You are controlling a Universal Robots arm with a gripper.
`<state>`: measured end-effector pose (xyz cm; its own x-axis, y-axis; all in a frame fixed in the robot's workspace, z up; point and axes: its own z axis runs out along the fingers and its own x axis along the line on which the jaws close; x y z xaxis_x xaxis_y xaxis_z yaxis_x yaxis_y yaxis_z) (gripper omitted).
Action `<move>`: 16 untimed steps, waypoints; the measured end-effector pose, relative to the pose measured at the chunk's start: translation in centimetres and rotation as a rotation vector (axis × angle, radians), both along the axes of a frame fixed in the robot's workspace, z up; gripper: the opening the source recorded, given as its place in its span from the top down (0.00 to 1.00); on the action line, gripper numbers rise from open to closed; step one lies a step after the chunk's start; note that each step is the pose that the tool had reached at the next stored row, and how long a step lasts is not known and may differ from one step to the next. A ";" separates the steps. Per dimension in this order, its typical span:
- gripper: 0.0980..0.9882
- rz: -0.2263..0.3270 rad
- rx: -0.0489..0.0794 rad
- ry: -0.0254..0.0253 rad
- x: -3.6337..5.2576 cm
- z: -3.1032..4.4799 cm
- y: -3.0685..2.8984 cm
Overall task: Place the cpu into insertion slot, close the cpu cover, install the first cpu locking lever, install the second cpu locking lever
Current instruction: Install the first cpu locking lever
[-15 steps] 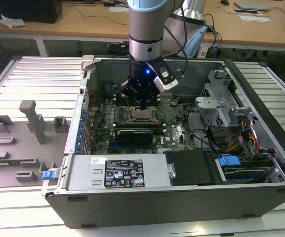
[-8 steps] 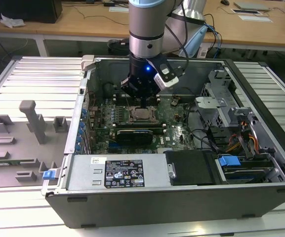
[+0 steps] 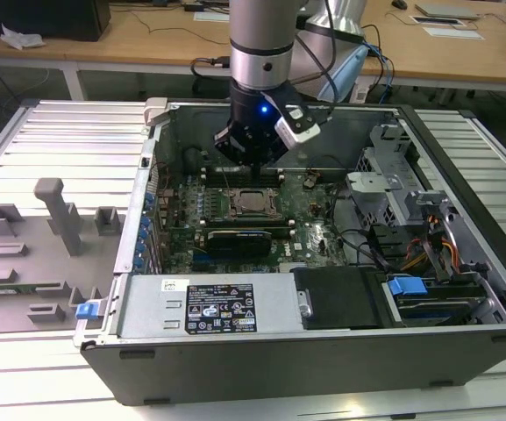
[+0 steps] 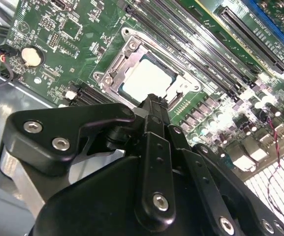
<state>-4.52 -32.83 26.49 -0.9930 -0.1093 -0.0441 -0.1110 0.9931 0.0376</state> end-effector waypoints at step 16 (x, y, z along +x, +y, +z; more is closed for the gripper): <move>0.99 0.000 0.000 -0.0003 -2.32 0.28 0.01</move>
